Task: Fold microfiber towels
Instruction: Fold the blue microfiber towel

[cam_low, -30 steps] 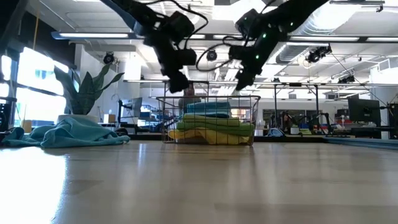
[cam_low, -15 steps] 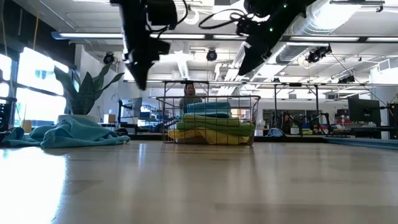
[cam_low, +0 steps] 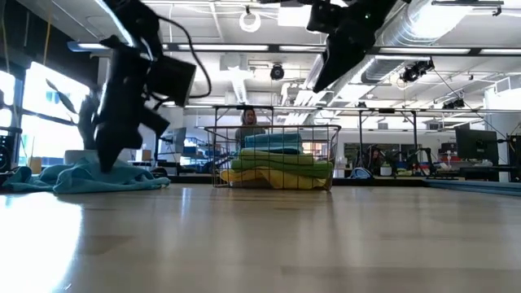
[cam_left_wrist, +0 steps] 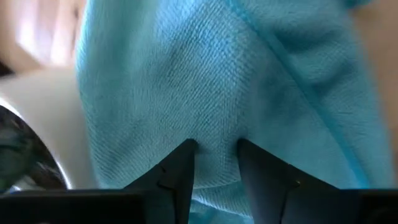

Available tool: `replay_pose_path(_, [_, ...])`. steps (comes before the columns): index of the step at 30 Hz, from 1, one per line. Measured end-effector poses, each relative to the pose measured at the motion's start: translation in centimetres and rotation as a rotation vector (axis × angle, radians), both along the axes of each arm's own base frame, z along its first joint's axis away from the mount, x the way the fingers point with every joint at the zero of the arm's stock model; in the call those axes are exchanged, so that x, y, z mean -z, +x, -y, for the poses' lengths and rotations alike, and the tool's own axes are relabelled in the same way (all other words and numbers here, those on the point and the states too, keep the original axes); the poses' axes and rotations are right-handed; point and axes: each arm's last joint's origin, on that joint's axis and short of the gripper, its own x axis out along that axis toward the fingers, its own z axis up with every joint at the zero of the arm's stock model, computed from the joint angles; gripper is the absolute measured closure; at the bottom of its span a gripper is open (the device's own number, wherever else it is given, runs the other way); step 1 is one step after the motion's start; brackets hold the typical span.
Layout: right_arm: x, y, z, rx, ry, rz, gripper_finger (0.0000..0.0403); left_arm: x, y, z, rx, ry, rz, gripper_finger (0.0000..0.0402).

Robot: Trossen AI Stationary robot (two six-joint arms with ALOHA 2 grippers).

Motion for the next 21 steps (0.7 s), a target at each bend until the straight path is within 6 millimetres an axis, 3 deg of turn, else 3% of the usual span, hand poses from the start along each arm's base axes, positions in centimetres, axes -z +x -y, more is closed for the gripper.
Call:
replay_pose_path(5, [0.0,0.3,-2.0,-0.032,0.004,0.002,0.021,2.3,-0.5,0.8,-0.086,-0.033,0.097,0.0301])
replay_pose_path(9, [0.1,0.3,-3.5,-0.066,0.013,-0.005,0.021,2.9,0.2,2.0,-0.031,-0.036,0.166,0.031])
replay_pose_path(15, [0.3,0.1,-5.7,-0.099,0.042,-0.027,0.021,2.2,3.3,4.9,0.11,-0.073,0.355,0.0316])
replay_pose_path(21, [0.4,-0.3,-8.0,-0.126,0.075,-0.051,0.021,1.1,7.3,9.1,0.296,-0.116,0.705,0.0316])
